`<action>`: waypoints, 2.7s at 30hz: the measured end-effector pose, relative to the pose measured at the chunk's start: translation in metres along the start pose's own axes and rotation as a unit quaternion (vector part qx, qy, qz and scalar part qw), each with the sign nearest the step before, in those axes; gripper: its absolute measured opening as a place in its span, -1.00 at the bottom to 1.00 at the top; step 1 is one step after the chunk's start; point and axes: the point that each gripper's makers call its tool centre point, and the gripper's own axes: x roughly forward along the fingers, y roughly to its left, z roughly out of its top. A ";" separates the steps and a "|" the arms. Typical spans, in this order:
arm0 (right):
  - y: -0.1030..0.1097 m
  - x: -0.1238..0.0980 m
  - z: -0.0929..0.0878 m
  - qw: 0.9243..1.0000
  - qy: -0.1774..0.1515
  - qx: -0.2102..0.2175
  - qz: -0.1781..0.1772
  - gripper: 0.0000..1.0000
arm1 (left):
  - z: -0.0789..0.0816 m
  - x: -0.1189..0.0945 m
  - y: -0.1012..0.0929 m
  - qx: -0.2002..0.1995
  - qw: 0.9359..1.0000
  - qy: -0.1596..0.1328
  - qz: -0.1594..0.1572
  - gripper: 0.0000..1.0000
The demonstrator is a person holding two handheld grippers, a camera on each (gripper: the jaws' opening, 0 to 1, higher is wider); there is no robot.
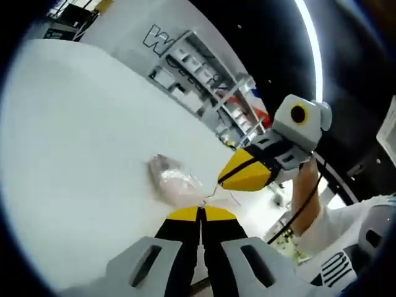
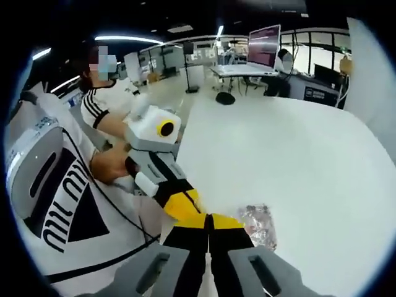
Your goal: Open the resealable bag by pulling the two sides of the seal apart until the entire bag opening is separated and visibly accessible.
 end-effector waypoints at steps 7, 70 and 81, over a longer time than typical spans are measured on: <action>-0.025 -0.017 0.023 0.987 -0.046 -0.106 -0.112 -1.00 | -0.001 -0.002 -0.007 -0.013 1.000 0.006 -0.014 -0.98; -0.037 -0.013 0.014 0.902 -0.121 -0.178 -0.373 -0.96 | 0.001 -0.010 -0.008 0.040 0.999 0.000 -0.011 -0.97; -0.041 -0.022 0.030 0.887 -0.157 -0.179 -0.395 -1.00 | 0.019 -0.001 -0.005 0.113 0.993 -0.024 0.009 -0.83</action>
